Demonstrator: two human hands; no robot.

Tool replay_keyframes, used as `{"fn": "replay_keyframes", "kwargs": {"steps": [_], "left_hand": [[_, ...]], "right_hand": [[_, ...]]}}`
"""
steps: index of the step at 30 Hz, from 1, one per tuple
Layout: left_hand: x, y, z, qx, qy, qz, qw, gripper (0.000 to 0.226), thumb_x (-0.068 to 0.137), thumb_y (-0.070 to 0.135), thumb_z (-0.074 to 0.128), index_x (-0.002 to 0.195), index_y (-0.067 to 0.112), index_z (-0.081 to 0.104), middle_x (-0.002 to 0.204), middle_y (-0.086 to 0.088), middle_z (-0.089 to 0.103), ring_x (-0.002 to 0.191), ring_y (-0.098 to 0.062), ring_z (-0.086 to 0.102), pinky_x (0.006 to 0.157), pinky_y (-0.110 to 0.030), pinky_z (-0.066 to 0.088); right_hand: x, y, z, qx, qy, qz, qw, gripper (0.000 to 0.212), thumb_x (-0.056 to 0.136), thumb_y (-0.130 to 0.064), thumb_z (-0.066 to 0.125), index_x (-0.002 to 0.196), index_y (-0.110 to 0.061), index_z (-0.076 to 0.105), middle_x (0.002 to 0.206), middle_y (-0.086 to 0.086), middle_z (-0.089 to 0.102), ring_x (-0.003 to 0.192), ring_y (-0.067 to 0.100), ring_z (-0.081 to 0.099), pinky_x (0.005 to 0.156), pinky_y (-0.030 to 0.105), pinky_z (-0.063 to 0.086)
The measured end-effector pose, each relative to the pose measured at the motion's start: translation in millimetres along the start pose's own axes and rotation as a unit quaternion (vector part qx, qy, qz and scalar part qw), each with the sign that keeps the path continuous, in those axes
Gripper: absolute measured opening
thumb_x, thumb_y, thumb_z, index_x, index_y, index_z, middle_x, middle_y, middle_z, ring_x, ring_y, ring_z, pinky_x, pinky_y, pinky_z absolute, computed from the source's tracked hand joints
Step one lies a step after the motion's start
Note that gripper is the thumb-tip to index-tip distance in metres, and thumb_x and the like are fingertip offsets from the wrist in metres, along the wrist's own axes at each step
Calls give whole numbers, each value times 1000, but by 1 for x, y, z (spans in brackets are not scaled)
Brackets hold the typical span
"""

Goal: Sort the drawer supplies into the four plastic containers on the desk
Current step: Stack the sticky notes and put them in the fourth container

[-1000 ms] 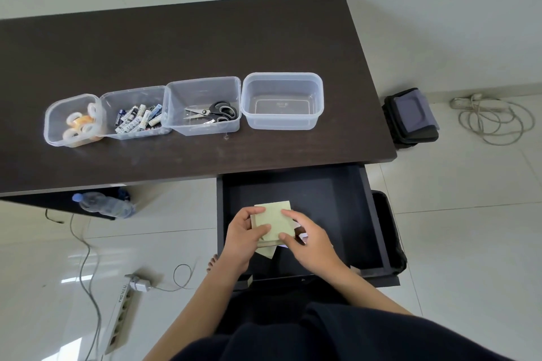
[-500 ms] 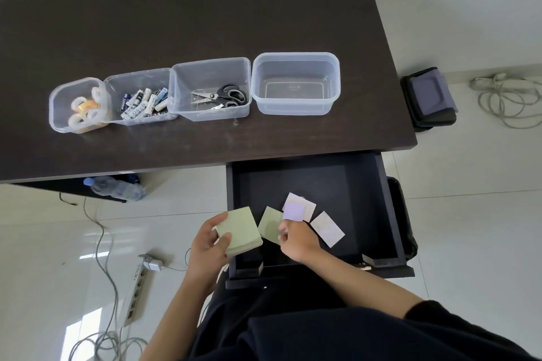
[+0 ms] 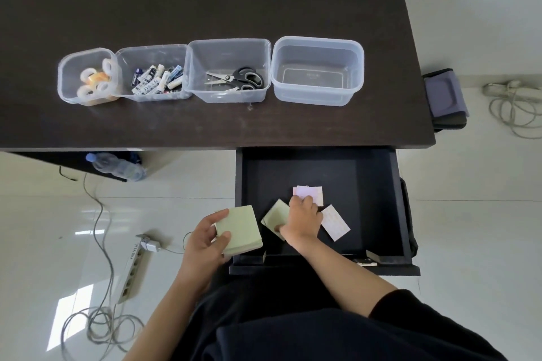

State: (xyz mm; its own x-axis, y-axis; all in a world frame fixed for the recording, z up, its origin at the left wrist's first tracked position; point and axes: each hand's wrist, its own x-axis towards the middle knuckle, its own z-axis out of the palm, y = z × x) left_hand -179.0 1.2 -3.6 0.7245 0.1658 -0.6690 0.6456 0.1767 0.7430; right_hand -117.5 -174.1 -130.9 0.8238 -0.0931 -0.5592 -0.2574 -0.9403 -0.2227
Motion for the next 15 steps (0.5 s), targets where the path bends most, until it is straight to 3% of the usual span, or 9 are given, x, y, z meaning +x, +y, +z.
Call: {"fn": "replay_keyframes", "kwargs": {"steps": [3,7,10,13,15], "left_hand": [[-1,-5,1,-3,-4,-2,1000,36,93,-5,46,119,18,55,102,-11,62,87,-23,60,57,-24,55],[1,-7,4,-1,-19,3,1000,41,91,-9,48,117,22,56,104,-10,62,93,-26,58,61,-29,58],[3,-6,9,14,-42,7,999,48,89,-12,48,116,28,56,111,-9,60,101,-28,58,65,-32,59],[4,-4,16,20,-69,6,997,55,88,-15,46,120,29,53,122,-11,57,111,-33,57,77,-40,58],[6,-3,20,25,-94,4,995,58,87,-16,45,121,30,52,128,-11,54,118,-34,54,90,-48,53]], "right_hand": [[-4,5,-2,-37,33,-54,997,56,65,-33,78,110,-18,47,115,5,42,108,27,42,88,36,37],[-17,12,3,-59,33,-174,982,37,76,-21,65,107,-18,44,108,3,49,102,29,46,83,38,34],[-23,19,0,61,-31,-217,974,24,79,-8,55,94,-20,39,92,-3,53,88,24,53,71,35,35],[-31,29,-18,223,-7,-177,959,23,81,-7,57,101,-19,52,96,-6,58,83,19,54,72,33,45],[-42,33,-42,339,39,-136,930,29,85,-9,62,112,-18,56,98,-8,59,78,15,55,72,22,46]]}}
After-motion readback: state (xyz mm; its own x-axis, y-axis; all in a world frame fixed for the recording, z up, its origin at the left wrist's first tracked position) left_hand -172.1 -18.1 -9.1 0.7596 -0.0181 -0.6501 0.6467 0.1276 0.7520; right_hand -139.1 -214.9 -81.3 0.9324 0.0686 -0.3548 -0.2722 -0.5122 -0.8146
